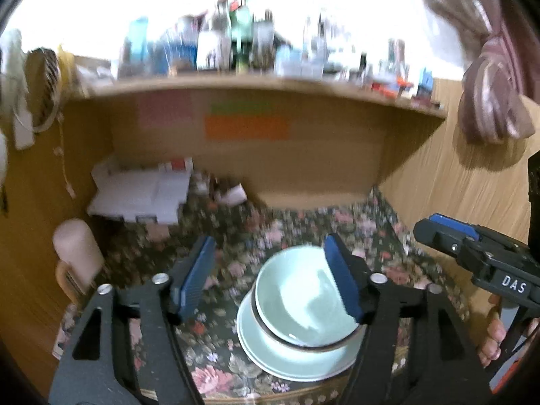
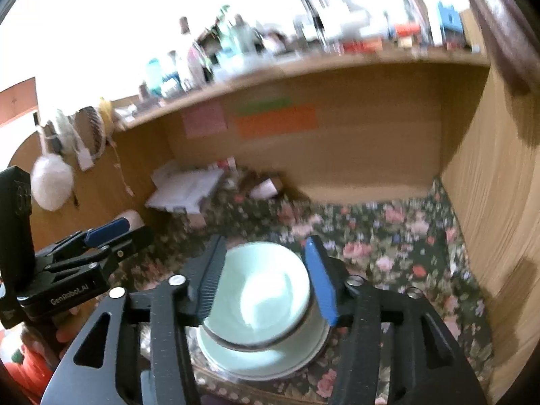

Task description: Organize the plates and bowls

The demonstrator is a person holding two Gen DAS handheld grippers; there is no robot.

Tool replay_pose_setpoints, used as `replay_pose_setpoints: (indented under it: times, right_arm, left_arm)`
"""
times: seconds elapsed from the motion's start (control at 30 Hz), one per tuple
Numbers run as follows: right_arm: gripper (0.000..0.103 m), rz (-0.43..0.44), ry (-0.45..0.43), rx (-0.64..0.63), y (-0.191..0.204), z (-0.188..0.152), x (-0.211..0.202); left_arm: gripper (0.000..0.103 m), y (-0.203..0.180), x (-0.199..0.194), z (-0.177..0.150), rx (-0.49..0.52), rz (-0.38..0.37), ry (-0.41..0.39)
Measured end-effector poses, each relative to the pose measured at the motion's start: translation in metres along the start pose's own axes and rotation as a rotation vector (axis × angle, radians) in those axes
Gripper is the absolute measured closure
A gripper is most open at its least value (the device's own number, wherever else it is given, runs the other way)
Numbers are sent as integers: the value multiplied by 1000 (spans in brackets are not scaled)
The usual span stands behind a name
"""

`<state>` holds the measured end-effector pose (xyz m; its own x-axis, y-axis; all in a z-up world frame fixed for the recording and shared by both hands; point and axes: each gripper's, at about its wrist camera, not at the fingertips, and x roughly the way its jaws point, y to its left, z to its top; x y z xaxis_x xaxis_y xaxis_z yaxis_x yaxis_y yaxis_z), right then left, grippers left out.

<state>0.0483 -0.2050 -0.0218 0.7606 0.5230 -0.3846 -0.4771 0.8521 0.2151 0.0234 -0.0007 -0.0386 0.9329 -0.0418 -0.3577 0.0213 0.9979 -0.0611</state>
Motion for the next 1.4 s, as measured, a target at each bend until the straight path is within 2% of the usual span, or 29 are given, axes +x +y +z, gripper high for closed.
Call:
replay_pose_setpoints:
  times: [0.07,0.13,0.23,0.3,0.47,1.4]
  right_arm:
    - [43,-1,-40,-21,6,2,-9]
    - [37,-8,-65,-45,12,3,-15]
    - [25,-26,-104,-75,20,2,-24]
    - [16,-39,-125,-86,22,1,-29]
    - [0,-57,-160,-84,24,-1,-38]
    - [0,-60,-163,-81,24,-4,-35]
  left_arm:
    - [25,-2,-11,2,3,6,-45]
    - [13,-4,-19,3,9,6,-81]
    - [7,-5,-29,5,13,16,-116]
    - [4,-6,-33,3,14,16,-128]
    - [1,-6,-38,-3,12,13,-143]
    - [0,-6,-37,-8,8,12,-145]
